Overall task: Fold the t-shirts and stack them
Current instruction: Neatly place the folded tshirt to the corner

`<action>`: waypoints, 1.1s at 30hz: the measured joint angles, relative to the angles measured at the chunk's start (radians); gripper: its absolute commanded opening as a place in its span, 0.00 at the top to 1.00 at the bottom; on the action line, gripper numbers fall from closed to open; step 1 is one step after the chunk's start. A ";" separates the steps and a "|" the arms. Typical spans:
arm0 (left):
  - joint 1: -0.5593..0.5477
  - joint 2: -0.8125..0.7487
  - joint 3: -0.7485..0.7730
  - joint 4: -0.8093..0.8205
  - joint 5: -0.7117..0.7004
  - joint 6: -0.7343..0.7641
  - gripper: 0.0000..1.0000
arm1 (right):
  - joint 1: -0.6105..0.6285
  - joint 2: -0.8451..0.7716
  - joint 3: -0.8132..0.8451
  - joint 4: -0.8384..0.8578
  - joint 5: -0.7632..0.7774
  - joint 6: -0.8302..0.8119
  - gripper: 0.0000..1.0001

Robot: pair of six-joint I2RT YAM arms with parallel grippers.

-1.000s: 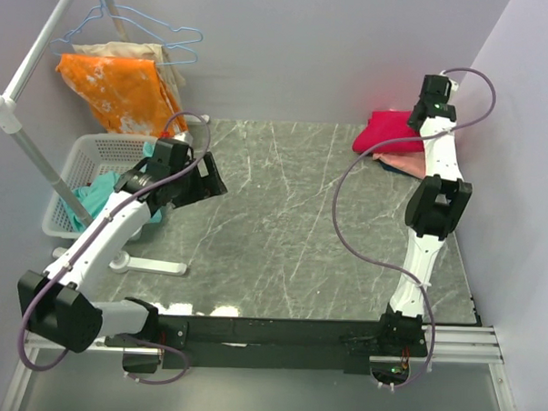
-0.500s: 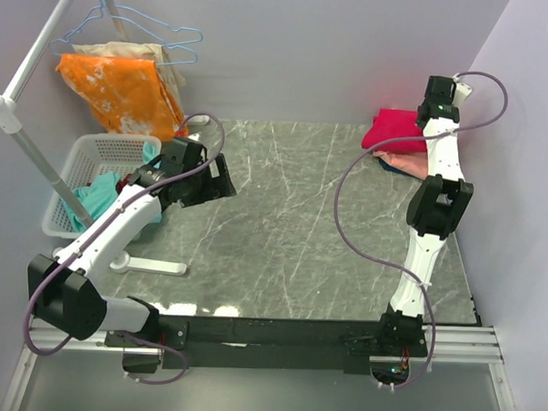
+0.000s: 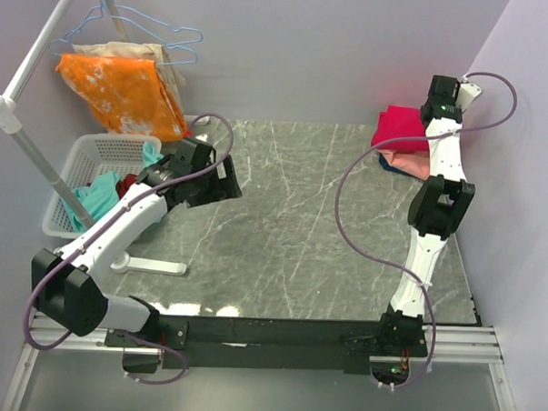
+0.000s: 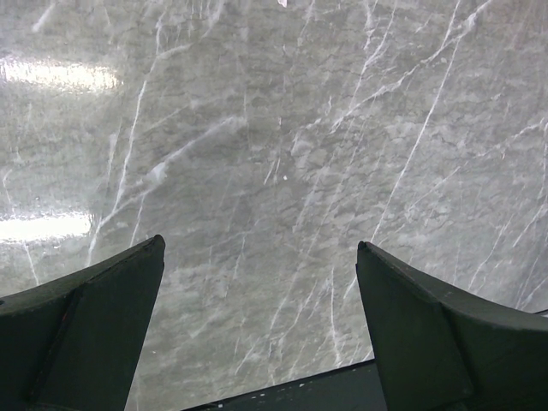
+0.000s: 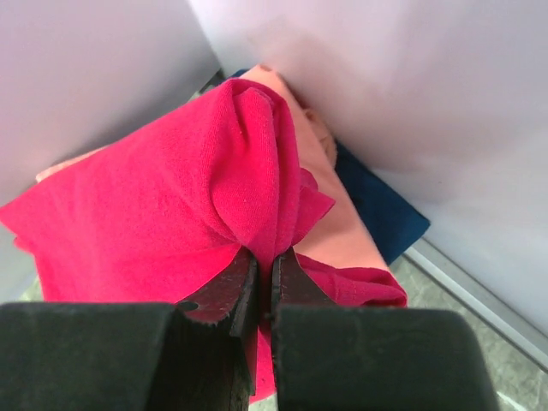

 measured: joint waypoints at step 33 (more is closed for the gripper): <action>-0.061 0.065 0.045 -0.008 -0.066 -0.025 0.00 | -0.010 -0.023 -0.024 0.198 -0.032 -0.013 1.00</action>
